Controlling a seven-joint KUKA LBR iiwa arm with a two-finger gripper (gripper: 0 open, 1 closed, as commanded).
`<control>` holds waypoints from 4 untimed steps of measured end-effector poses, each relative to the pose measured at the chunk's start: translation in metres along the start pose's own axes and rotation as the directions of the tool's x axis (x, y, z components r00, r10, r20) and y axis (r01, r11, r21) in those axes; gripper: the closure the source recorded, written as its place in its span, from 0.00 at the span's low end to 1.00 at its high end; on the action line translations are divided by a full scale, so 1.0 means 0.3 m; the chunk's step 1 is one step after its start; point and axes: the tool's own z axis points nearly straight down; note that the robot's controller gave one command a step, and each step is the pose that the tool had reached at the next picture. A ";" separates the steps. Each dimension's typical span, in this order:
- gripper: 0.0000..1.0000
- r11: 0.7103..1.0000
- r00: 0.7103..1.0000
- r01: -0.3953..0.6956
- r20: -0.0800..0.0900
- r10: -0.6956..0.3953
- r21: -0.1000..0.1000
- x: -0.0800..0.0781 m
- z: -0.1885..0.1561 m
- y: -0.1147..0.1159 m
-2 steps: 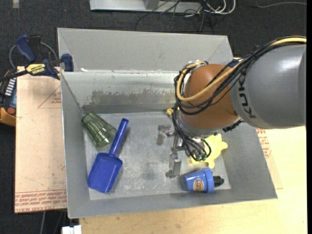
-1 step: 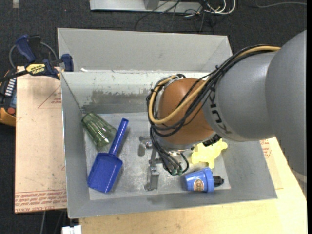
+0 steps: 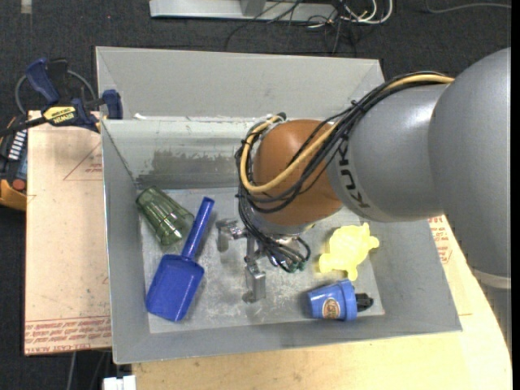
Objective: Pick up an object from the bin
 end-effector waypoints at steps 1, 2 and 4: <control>0.00 1.000 1.000 -0.019 -0.004 0.019 0.000 -0.016 0.083 0.223; 1.00 0.996 0.996 0.093 0.002 -0.093 -0.001 -0.016 0.121 0.183; 1.00 0.969 0.969 0.248 0.007 -0.248 -0.001 -0.106 0.075 0.175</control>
Offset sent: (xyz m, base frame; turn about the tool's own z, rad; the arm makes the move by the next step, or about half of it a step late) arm -0.0129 0.0536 -0.0362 -0.0961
